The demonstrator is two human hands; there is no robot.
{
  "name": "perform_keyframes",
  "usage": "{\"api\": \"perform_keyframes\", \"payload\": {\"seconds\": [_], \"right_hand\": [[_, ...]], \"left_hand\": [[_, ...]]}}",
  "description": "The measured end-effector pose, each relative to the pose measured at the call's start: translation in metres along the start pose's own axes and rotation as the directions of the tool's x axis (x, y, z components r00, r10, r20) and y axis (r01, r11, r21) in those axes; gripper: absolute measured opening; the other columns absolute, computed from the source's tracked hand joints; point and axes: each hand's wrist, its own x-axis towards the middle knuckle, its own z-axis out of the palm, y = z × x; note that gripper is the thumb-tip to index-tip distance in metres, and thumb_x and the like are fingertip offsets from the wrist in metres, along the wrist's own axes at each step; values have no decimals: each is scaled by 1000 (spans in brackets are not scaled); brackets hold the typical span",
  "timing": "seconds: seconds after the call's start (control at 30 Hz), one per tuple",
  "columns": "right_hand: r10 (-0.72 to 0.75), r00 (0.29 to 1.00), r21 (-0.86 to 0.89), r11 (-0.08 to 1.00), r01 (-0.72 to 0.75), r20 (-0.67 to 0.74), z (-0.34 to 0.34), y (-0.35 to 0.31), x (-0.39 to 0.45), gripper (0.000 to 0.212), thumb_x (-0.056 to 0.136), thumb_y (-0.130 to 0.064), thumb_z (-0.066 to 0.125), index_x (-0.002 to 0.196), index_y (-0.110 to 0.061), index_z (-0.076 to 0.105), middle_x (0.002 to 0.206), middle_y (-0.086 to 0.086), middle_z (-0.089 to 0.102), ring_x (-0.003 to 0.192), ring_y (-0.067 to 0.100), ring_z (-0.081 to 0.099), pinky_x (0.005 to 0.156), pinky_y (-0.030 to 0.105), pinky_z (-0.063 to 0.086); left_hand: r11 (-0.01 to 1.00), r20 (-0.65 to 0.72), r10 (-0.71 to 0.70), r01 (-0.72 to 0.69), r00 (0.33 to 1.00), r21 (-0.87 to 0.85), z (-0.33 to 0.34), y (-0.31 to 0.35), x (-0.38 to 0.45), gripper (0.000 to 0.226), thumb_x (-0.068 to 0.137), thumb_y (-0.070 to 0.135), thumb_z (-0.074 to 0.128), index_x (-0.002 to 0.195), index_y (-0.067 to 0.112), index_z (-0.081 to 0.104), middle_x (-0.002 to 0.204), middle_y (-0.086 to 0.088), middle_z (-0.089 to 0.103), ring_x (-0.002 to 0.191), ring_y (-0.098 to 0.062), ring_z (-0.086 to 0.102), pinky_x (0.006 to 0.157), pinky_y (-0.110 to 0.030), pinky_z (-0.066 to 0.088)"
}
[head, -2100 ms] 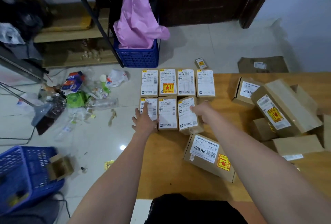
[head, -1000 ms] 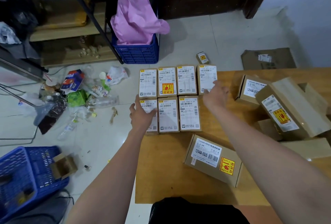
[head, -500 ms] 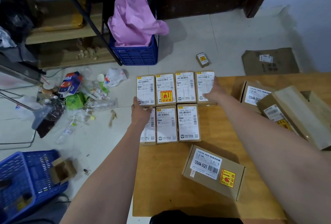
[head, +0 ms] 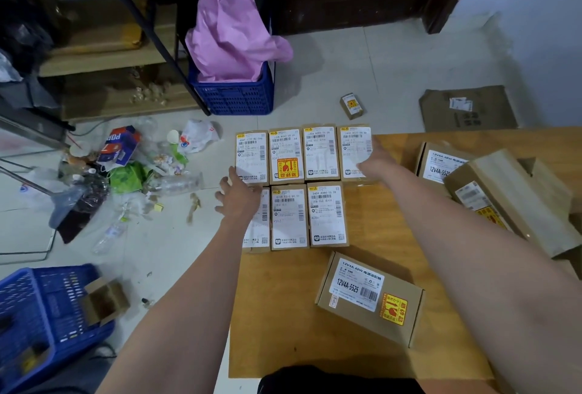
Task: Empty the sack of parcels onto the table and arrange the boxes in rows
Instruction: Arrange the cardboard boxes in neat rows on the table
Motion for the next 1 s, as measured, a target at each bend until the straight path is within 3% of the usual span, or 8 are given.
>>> {"api": "perform_keyframes", "payload": {"seconds": [0.07, 0.13, 0.3, 0.4, 0.5, 0.63, 0.83, 1.0], "right_hand": [[78, 996, -13, 997, -79, -45, -2, 1, -3, 72, 95, -6, 49, 156, -20, 14, 147, 9, 47, 128, 32, 50, 92, 35, 46], [113, 991, -17, 993, -115, -78, -2, 2, -8, 79, 93, -4, 48, 157, -19, 5, 148, 12, 44, 130, 34, 48, 99, 39, 46], [73, 992, -3, 997, -74, -99, -8, 5, -29, 85, 87, -3, 50, 156, -24, 6, 154, 15, 35, 138, 35, 38, 108, 47, 41], [53, 994, -14, 998, -55, -99, -16, 18, -46, 84, 89, -6, 52, 156, -24, 6, 148, 15, 41, 130, 35, 47, 103, 45, 46], [37, 995, -49, 998, -42, -96, -26, 31, -64, 83, 92, -13, 56, 157, -19, 5, 154, 15, 34, 133, 35, 45, 103, 40, 46], [41, 994, -14, 999, -42, -102, -43, 56, -94, 83, 88, 0, 47, 158, -21, 8, 151, 12, 39, 129, 33, 49, 93, 36, 51], [39, 988, 34, 999, -34, -150, -54, 108, -140, 51, 90, -9, 53, 140, -9, 42, 131, 15, 58, 118, 32, 56, 93, 34, 50], [81, 978, 114, 992, -60, -193, -63, 158, -169, 37, 90, -12, 55, 127, -8, 60, 128, 13, 61, 121, 29, 56, 96, 31, 46]], "left_hand": [[993, -114, 80, -70, 990, 91, 1, 11, -11, 72, 94, 34, 59, 153, 20, 19, 155, -14, 26, 141, -39, 26, 110, -59, 28], [982, -124, 170, -158, 978, 101, 6, 23, -22, 65, 96, 32, 55, 152, 22, 23, 154, -12, 27, 141, -37, 26, 110, -58, 28], [956, -52, 286, -281, 957, 78, 24, 53, -57, 52, 99, 30, 52, 147, 20, 36, 155, -13, 25, 142, -37, 25, 111, -59, 29], [941, 6, 334, -334, 943, 62, 39, 64, -79, 50, 99, 28, 50, 147, 17, 38, 155, -13, 23, 141, -37, 25, 109, -59, 31], [920, 71, 384, -388, 921, 55, 49, 74, -103, 49, 99, 26, 49, 146, 16, 39, 153, -11, 25, 139, -35, 29, 105, -57, 36], [883, 146, 461, -469, 875, 23, 68, 88, -135, 45, 100, 29, 48, 143, 18, 42, 151, -10, 28, 135, -35, 35, 105, -55, 38], [822, 242, 542, -568, 805, 48, 104, 110, -192, 44, 99, 26, 48, 141, 13, 44, 147, -14, 30, 131, -39, 38, 108, -51, 36], [757, 412, 577, -651, 706, 55, 140, 124, -239, 48, 97, 21, 50, 144, 16, 41, 146, -17, 36, 132, -38, 41, 107, -42, 36]]}}
